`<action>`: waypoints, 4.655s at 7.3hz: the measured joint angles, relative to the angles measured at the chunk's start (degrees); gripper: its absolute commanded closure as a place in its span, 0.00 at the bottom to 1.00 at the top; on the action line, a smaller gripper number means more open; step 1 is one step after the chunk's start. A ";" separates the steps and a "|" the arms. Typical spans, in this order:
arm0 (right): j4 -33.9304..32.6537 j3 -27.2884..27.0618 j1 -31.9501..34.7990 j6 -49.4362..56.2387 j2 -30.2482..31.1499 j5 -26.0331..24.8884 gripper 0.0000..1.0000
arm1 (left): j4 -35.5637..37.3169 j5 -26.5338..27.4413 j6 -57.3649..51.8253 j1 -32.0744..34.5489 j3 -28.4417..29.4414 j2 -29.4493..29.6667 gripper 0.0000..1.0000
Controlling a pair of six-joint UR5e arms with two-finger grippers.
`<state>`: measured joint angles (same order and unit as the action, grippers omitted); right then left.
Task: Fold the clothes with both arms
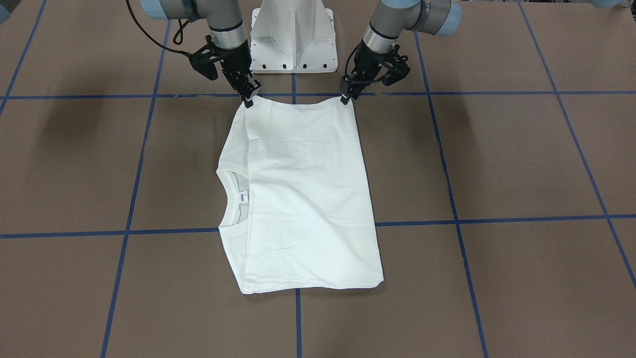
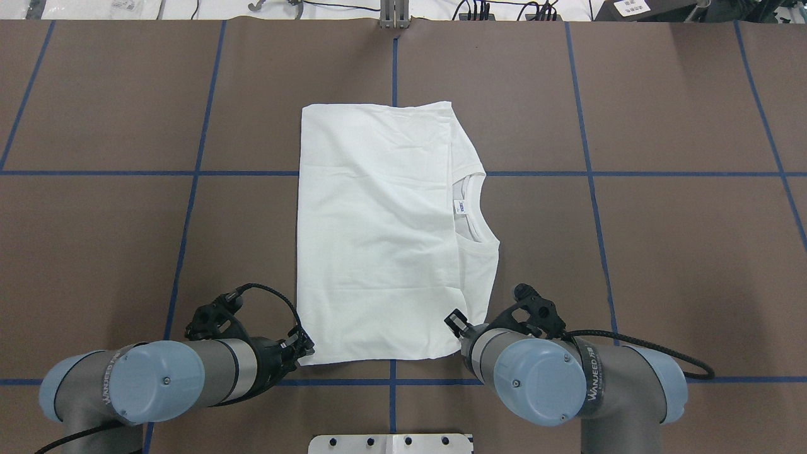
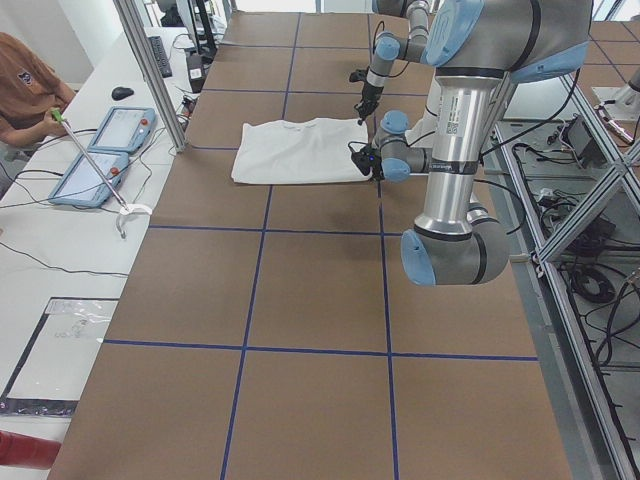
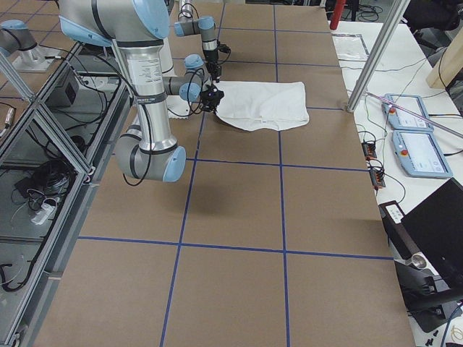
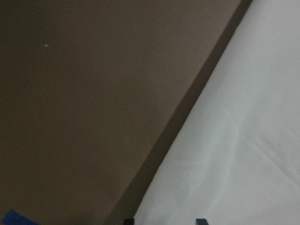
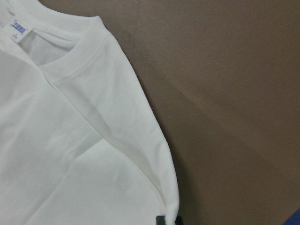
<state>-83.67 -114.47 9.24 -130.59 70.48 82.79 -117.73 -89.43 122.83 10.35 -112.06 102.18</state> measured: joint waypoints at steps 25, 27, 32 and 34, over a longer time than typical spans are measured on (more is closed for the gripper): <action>7.06 34.14 30.00 25.93 -23.54 21.98 0.00 | -6.77 -7.41 -29.56 28.27 26.07 20.80 0.43; 10.33 38.66 33.70 34.26 -23.46 25.09 0.00 | -12.78 -7.38 -33.08 31.84 34.57 23.11 0.43; 11.36 37.82 44.82 54.90 -15.38 35.35 0.00 | -15.45 -20.92 -55.63 42.27 34.75 18.98 0.42; 10.80 35.27 51.66 68.98 -9.62 41.24 0.00 | -15.04 -29.75 -73.36 49.07 30.21 12.15 0.42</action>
<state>-72.87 -79.20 60.89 -61.60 60.86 124.03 -132.77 -119.18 49.48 59.42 -81.85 114.33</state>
